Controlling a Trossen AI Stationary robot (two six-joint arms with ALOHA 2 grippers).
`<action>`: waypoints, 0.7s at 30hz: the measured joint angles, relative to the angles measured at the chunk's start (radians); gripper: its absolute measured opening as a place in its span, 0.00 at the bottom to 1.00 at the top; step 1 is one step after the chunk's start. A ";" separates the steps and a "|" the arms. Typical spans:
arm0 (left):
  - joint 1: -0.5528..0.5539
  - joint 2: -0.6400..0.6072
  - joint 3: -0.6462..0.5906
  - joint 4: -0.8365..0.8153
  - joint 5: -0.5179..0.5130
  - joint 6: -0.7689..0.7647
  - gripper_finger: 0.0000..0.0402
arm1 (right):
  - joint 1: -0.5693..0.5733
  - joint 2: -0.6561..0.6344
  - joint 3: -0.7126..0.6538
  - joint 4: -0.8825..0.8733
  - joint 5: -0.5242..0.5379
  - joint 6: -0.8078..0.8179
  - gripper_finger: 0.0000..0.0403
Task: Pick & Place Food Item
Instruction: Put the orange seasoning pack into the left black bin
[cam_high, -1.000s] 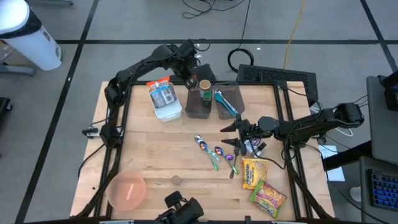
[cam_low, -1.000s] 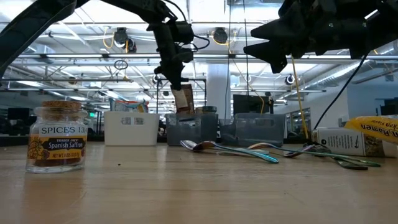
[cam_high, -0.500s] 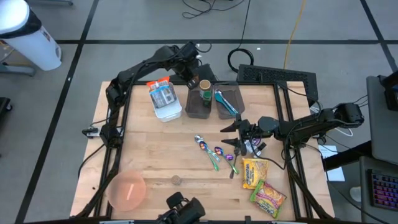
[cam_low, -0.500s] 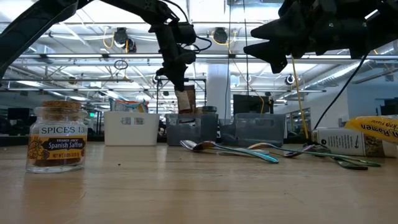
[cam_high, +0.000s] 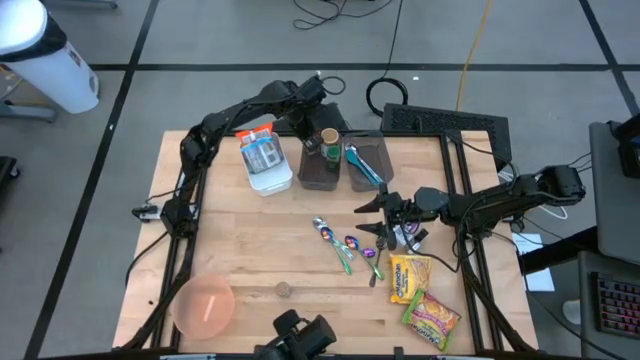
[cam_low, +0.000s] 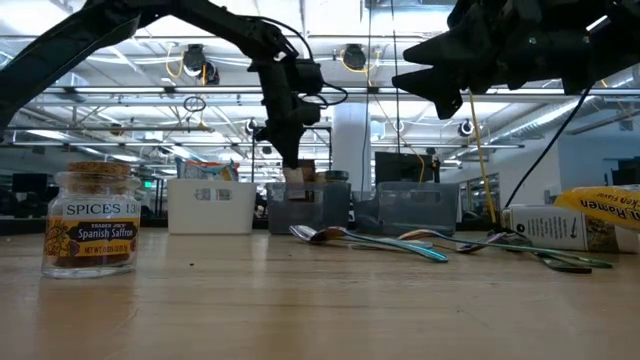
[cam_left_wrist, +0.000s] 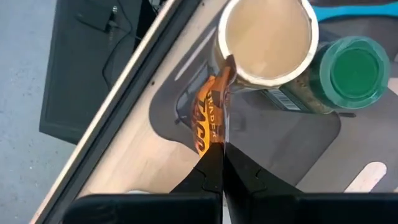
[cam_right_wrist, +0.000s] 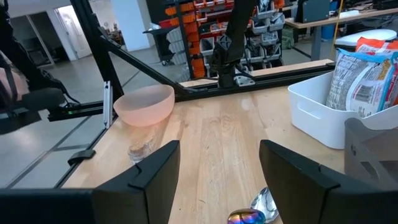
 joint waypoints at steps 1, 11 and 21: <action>-0.001 0.001 0.000 -0.001 0.000 0.000 0.00 | 0.000 0.000 0.000 -0.002 0.000 0.000 0.53; -0.002 0.030 0.000 0.002 0.000 0.023 0.00 | 0.000 0.000 0.000 -0.007 0.000 -0.003 0.53; -0.001 0.046 0.001 0.007 0.001 0.030 0.00 | 0.000 0.000 0.000 -0.008 0.000 -0.005 0.53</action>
